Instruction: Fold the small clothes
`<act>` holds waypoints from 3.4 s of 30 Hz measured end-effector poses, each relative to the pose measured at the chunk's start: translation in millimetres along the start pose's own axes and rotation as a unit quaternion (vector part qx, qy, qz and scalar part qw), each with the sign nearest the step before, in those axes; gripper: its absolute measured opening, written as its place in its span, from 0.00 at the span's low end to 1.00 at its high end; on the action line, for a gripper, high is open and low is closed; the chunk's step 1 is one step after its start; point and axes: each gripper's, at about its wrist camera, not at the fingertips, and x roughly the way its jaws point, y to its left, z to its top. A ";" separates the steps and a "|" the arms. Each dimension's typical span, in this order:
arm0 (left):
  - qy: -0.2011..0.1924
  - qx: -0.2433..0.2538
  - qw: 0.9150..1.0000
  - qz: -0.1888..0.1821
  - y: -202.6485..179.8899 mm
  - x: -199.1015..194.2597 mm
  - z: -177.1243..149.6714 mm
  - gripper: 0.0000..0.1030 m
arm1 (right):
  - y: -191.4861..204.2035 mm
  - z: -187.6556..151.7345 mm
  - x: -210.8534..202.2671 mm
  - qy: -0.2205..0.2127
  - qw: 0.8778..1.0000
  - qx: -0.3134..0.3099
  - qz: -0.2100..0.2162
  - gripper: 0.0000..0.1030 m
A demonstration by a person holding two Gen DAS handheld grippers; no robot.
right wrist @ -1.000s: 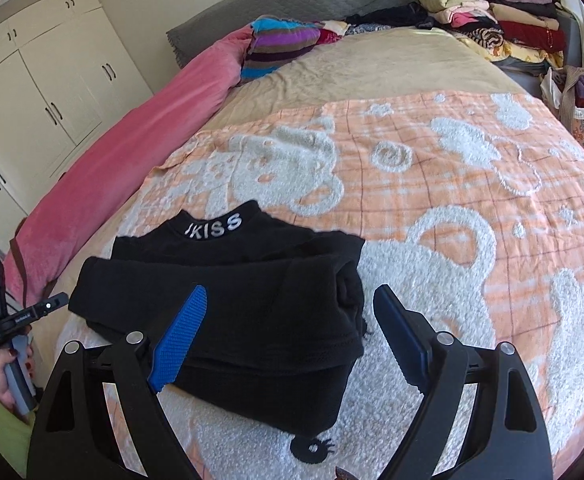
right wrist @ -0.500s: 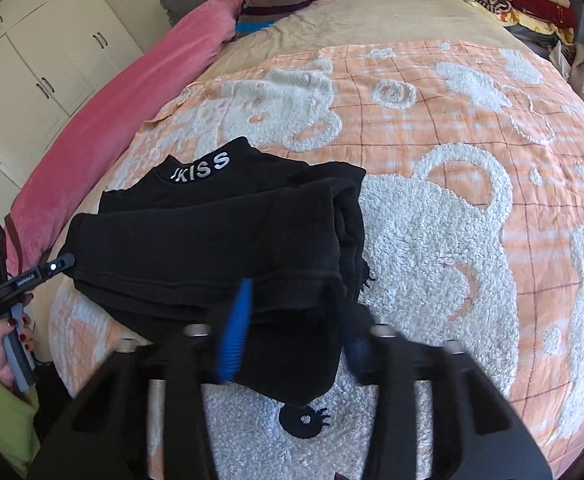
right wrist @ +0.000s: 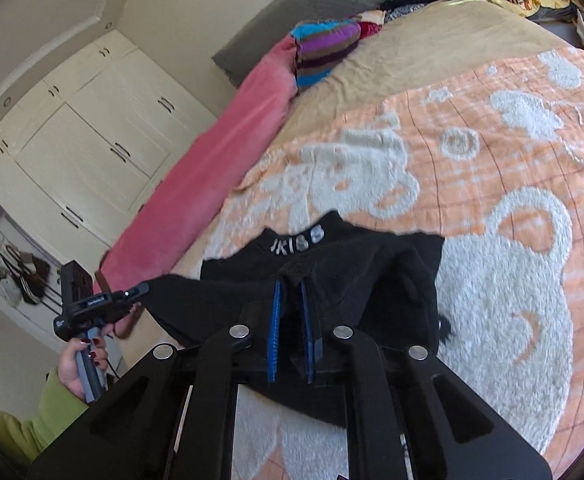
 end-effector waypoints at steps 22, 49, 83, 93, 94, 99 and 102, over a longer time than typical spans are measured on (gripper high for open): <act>-0.011 -0.023 0.998 0.055 27.7 56.0 41.9 0.29 | -17.6 -22.5 40.1 0.149 0.980 -0.057 -0.121 0.53; 0.026 0.089 0.990 0.107 32.9 58.1 -31.1 0.38 | -65.9 42.5 10.3 -0.041 0.985 0.137 -0.096 0.55; 0.001 0.094 0.996 0.001 29.1 6.7 -56.0 0.07 | -36.8 -58.9 -18.8 0.031 0.994 0.072 -0.076 0.07; 0.060 0.058 0.995 0.049 65.3 29.6 -72.7 0.23 | -42.0 -73.1 -2.9 0.088 0.983 0.044 -0.157 0.10; 0.056 0.062 0.995 0.052 63.3 26.1 -71.0 0.24 | -39.4 -71.8 -2.7 0.094 0.981 0.036 -0.163 0.17; 0.014 0.109 0.991 0.080 37.0 -5.4 -60.1 0.21 | -24.6 -58.8 -18.9 0.054 0.982 0.006 -0.183 0.30; 0.006 0.133 0.989 0.070 16.0 -13.8 -59.1 0.21 | -4.5 -53.1 -16.9 0.039 0.984 -0.037 -0.169 0.32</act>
